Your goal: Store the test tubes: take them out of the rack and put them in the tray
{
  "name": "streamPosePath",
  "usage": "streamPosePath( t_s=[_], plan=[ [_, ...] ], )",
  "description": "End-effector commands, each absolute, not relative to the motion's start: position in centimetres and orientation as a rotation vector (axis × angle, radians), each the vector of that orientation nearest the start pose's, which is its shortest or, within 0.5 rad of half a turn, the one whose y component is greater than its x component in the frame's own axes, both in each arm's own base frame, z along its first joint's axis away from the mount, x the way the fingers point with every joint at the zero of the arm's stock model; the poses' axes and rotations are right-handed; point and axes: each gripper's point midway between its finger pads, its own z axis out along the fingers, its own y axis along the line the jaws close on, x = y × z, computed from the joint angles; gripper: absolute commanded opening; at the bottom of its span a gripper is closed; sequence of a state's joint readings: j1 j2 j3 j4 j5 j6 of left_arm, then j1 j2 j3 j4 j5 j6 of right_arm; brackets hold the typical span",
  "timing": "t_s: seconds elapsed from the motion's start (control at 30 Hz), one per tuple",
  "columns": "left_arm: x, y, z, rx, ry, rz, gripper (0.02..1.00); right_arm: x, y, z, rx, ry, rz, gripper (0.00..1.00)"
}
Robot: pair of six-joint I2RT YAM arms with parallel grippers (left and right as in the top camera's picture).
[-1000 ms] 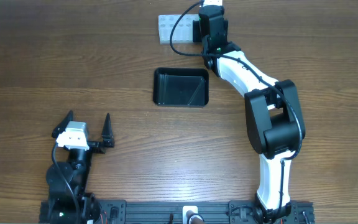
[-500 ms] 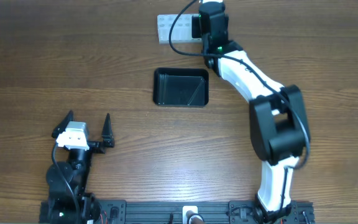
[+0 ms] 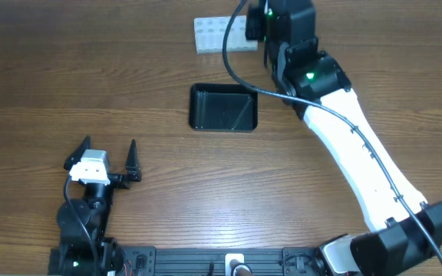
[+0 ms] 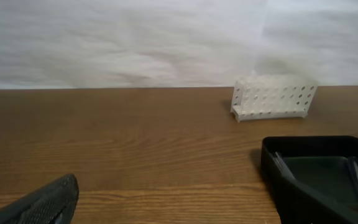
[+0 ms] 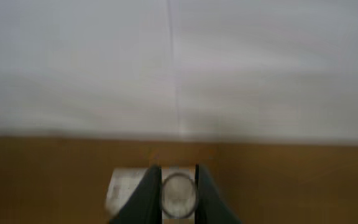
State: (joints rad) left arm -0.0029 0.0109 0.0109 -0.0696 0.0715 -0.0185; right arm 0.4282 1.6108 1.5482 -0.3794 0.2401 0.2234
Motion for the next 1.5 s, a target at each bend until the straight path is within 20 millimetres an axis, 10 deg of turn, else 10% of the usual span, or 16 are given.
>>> streamPosePath(
  t_s=[0.03,0.33,0.77,1.27,1.5],
  plan=[
    [24.6,-1.2,15.7,0.050,1.643,-0.067,1.000,44.5,20.7,24.4,-0.066,2.290,0.408,0.066],
    [24.6,-1.2,15.7,0.050,1.643,-0.067,0.998,43.2,22.6,12.7,-0.019,2.638,0.470,0.075],
    [24.6,-1.2,15.7,0.050,1.643,-0.067,1.000,42.8,22.5,5.3,0.049,2.800,0.407,0.106],
    [24.6,-1.2,15.7,0.050,1.643,-0.067,1.000,43.0,22.6,3.0,0.062,2.829,0.394,0.299],
    [24.6,-1.2,15.7,0.050,1.643,-0.067,1.000,44.3,22.0,9.9,-0.032,2.652,0.358,0.630]
  ],
)
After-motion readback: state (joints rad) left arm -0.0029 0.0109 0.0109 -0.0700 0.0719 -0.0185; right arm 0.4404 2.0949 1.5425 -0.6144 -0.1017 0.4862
